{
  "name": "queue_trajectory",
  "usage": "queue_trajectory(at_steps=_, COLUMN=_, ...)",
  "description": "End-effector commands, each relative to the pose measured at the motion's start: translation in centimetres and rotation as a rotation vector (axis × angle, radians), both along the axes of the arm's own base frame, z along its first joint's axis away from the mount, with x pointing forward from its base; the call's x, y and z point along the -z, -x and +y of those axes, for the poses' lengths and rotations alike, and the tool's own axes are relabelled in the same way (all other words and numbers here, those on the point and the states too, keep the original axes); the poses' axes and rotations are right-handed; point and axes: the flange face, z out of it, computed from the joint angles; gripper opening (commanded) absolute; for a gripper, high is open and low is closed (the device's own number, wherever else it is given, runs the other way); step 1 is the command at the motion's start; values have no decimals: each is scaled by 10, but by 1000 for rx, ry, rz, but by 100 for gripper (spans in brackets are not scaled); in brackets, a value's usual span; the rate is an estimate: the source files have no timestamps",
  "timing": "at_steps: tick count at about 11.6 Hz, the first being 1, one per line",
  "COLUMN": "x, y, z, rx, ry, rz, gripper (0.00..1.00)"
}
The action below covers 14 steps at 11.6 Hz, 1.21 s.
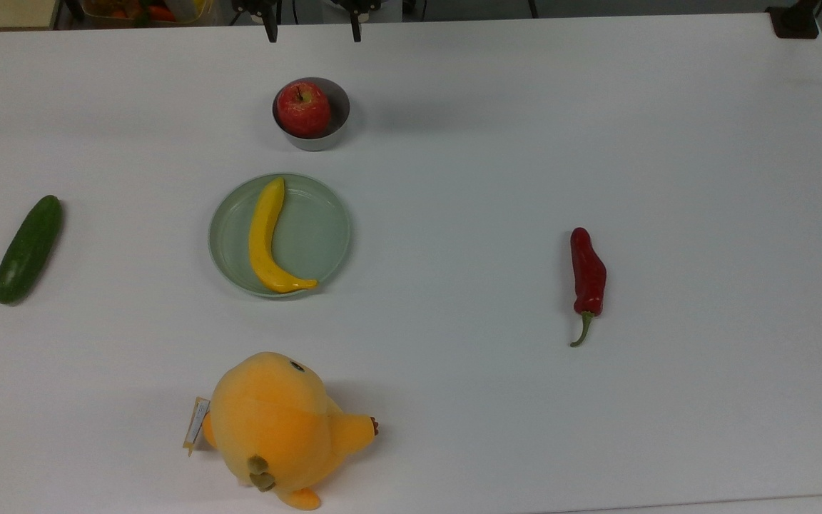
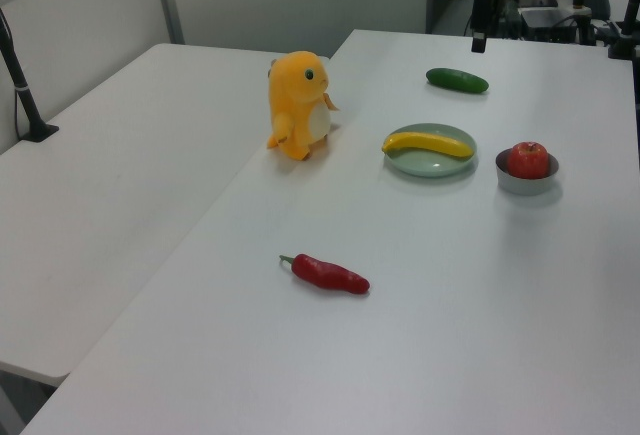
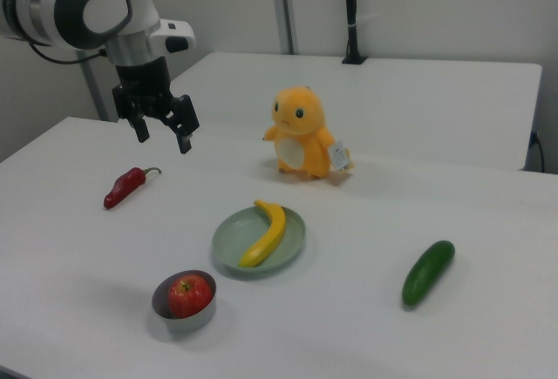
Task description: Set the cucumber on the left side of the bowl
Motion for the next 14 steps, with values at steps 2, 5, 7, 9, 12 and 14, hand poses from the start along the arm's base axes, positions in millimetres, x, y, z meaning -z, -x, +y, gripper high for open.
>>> queue_trajectory(at_steps=2, x=-1, y=-1, z=3, rx=-12, ry=7, rz=-17, gripper=100)
queue_trajectory(at_steps=5, x=-1, y=0, z=3, rx=-10, ry=7, rz=-15, gripper=100)
queue_trajectory(at_steps=7, x=0, y=1, z=3, rx=-14, ry=8, rz=-11, gripper=100)
queue_trajectory(at_steps=9, x=-1, y=1, z=0, rx=-15, ry=8, rz=-10, gripper=100)
queue_trajectory(at_steps=12, x=-3, y=1, z=-23, rx=24, ry=11, rz=-13, gripper=100)
queue_trajectory(at_steps=14, x=-2, y=0, z=-45, rx=62, ry=11, rz=-13, gripper=100)
